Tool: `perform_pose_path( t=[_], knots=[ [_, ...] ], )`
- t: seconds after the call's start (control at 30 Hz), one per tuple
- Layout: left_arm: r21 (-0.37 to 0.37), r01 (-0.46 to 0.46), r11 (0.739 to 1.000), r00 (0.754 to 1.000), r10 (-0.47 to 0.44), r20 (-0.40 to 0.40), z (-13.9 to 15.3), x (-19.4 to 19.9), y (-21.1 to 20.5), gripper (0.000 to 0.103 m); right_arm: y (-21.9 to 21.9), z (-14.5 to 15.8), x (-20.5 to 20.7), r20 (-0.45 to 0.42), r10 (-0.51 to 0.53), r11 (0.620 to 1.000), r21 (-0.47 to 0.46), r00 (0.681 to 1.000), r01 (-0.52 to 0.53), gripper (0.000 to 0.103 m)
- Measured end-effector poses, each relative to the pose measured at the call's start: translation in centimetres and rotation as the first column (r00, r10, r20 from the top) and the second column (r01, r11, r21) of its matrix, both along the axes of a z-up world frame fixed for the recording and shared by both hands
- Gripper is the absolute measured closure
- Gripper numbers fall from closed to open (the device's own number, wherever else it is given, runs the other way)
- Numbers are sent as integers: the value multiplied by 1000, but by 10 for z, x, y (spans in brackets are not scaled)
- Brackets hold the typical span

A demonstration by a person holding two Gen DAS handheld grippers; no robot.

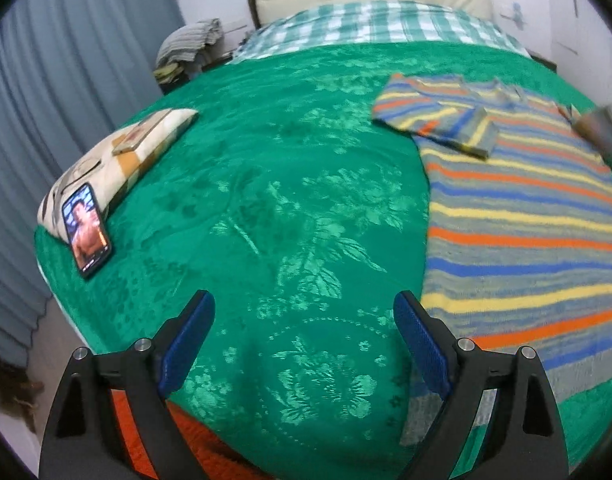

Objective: Fold small clothes

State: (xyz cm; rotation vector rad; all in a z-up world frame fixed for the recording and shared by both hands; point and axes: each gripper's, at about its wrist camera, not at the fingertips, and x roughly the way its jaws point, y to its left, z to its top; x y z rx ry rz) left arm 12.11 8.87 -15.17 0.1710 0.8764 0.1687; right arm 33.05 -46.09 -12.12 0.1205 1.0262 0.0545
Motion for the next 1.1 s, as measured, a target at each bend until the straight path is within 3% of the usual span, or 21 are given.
perform_pose_path(
  t=[0.07,0.1,0.17,0.2,0.3,0.53,0.8,0.93,1.0,1.1],
  knots=[
    [-1,3,1000,1000,-3,-13,-3,0,-2,11,-74,20,-14,43,-222,970,110,974,216,95],
    [-6,2,1000,1000,-2,-18,-4,0,-3,11,-112,24,-26,41,-338,930,167,940,327,95],
    [-21,-6,1000,1000,5,-29,-6,1,-2,11,-170,18,-50,2,-489,853,208,872,478,95],
    [-26,-10,1000,999,10,-34,-7,2,-1,11,-182,13,-55,-16,-509,842,198,861,502,95],
    [-55,-43,998,997,39,-61,-11,4,4,11,-200,-10,-68,-77,-535,821,187,842,539,95],
    [-127,-127,984,988,115,-101,-17,6,26,11,-208,-15,-79,-65,-593,800,67,803,596,99],
    [-120,-124,985,988,111,-110,-19,6,25,12,-196,-29,-82,-77,-550,832,-132,831,539,100],
    [-78,-84,993,990,75,-118,-17,5,16,12,-200,-32,-93,-55,-538,840,-125,841,529,100],
    [-45,-51,998,993,45,-112,-9,3,9,12,-205,-28,-106,-42,-553,831,-101,832,547,79],
    [-31,1,1000,996,-4,-91,9,0,0,12,-214,-12,-131,-19,-593,803,-83,805,590,61]
  ],
)
